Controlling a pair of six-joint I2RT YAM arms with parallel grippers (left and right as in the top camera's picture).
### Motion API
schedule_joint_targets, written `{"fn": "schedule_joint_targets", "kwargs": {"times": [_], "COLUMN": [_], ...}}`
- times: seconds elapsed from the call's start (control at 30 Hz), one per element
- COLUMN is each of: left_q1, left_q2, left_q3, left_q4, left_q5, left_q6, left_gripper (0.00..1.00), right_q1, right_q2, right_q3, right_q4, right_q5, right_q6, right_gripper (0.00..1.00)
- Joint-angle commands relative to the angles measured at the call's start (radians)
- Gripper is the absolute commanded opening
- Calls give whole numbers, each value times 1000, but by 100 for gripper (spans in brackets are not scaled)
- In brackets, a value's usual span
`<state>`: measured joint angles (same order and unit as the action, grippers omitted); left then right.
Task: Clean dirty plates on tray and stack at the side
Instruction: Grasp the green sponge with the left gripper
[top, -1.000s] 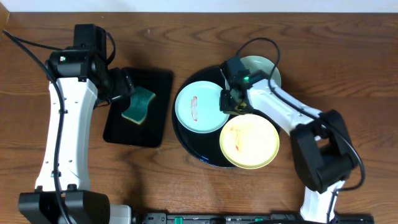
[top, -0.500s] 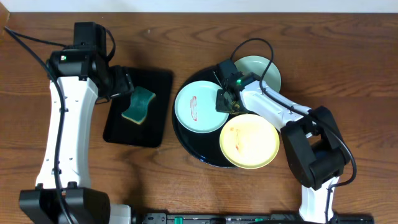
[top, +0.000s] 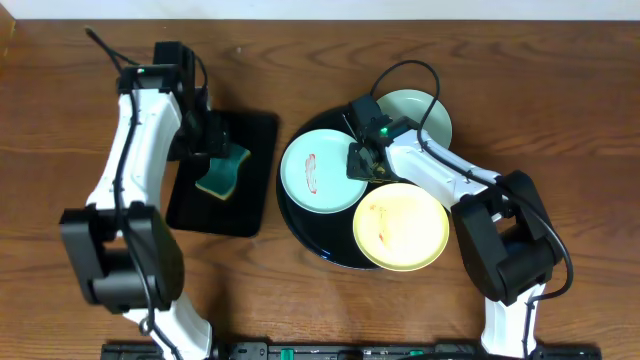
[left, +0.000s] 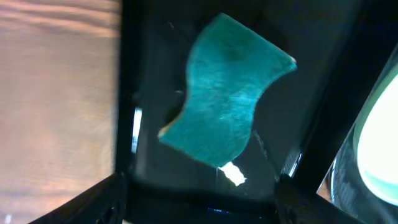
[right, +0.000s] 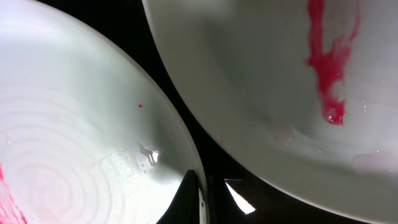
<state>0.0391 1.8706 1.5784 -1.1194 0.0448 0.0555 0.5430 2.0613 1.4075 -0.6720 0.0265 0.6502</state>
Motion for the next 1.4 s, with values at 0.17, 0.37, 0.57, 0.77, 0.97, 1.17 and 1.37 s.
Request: {"fn": "schedule_joint_targets", "kwargs": {"times": [0.17,0.37,0.57,0.77,0.97,1.17,1.37], "left_q1": [4,3,3,3,3,-14,-16], "left_q2": [167,245,262,262,262,262,259], "left_q3": [-11,-11,-11,-27,-71,-115,-107], "left_q4": [-3,5,40,111,174,184,198], "left_q5": [75,76,79,79,79,79,79], "left_q6": [181,199,198,194,167,167,130], "left_gripper": [72,61,56,39,37,43,8], "right_q1": [15,15,15,15,15,16,16], "right_q2": [34,34,34,34,34,34,34], "right_q3": [3,3,3,3,3,3,3], "right_q4": [26,26,26,26,26,29,29], "right_q5": [3,3,3,3,3,3,3], "right_q6": [15,15,15,15,16,16,15], "right_gripper": [2,2,3,3,4,4,8]}}
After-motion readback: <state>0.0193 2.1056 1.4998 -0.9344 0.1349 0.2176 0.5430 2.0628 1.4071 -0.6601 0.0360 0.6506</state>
